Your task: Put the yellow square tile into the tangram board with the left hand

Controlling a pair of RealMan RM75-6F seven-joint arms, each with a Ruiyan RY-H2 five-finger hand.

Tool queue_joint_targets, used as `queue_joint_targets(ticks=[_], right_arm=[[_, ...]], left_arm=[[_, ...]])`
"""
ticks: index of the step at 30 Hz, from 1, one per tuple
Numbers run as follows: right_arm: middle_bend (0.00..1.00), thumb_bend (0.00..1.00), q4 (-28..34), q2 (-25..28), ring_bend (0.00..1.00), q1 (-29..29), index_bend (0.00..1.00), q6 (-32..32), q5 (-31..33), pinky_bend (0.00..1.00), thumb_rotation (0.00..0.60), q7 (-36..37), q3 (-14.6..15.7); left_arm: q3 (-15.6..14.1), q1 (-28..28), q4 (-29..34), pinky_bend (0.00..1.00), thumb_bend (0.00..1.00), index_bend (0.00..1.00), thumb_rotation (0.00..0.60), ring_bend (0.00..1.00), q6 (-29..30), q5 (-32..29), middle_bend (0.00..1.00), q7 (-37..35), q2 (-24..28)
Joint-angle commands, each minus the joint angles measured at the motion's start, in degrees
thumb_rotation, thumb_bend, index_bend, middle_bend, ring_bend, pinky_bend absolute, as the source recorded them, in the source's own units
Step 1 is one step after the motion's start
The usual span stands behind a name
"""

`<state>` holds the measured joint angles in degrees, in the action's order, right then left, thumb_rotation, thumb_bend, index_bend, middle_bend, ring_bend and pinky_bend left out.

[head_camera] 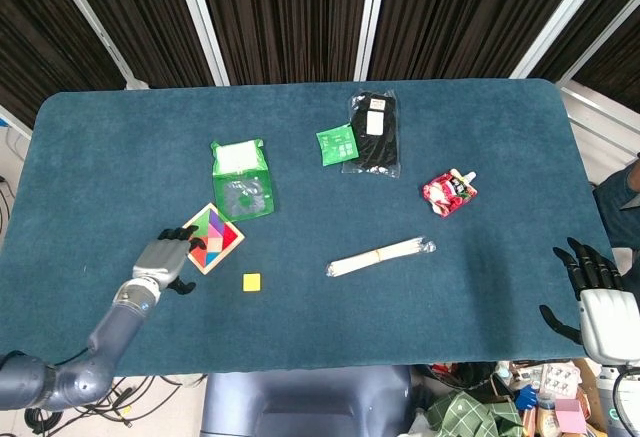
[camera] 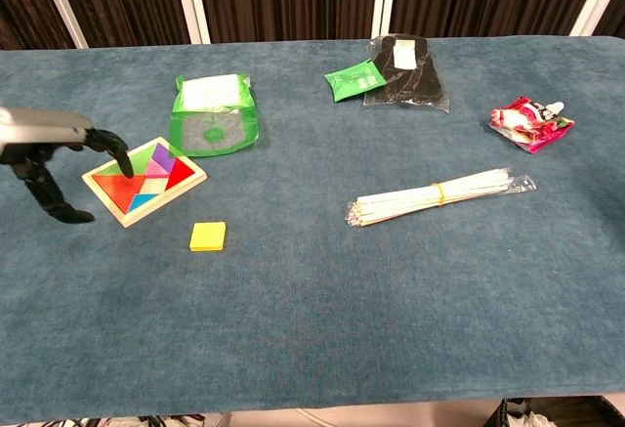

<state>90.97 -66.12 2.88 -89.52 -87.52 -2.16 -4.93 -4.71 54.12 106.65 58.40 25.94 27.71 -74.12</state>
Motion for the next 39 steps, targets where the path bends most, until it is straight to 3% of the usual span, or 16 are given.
queue_joint_targets(ticks=[1, 9, 19, 27, 39], right_arm=[[0.04, 0.14, 0.0, 0.0, 0.07, 0.0, 0.15, 0.0, 0.0, 0.13, 0.6, 0.0, 0.0], [0.04, 0.14, 0.0, -0.1, 0.07, 0.0, 0.15, 0.0, 0.2, 0.13, 0.6, -0.1, -0.1], [0.04, 0.15, 0.0, 0.0, 0.07, 0.0, 0.15, 0.1, 0.4, 0.13, 0.6, -0.1, -0.2], [0.04, 0.15, -0.1, -0.1, 0.07, 0.0, 0.15, 0.1, 0.3, 0.13, 0.6, -0.1, -0.1], [0.04, 0.15, -0.2, -0.1, 0.07, 0.1, 0.15, 0.4, 0.4, 0.13, 0.6, 0.0, -0.2]], left_arm=[[1.0, 0.5, 0.8, 0.0, 0.28, 0.25, 0.6, 0.0, 1.5, -1.3, 0.0, 1.3, -1.7], [3.4, 1.0, 1.1, 0.0, 0.28, 0.26, 0.6, 0.0, 2.9, -0.9, 0.0, 3.3, -5.3], [4.6, 0.8, -2.1, 0.0, 0.28, 0.33, 0.6, 0.0, 1.6, -1.8, 0.0, 4.3, -8.9], [5.5, 0.3, -4.7, 0.0, 0.28, 0.34, 0.6, 0.0, 4.8, -1.8, 0.0, 6.6, -13.3], [6.2, -0.6, -5.0, 0.0, 0.28, 0.42, 0.6, 0.0, 6.7, 0.7, 0.0, 8.0, -15.8]])
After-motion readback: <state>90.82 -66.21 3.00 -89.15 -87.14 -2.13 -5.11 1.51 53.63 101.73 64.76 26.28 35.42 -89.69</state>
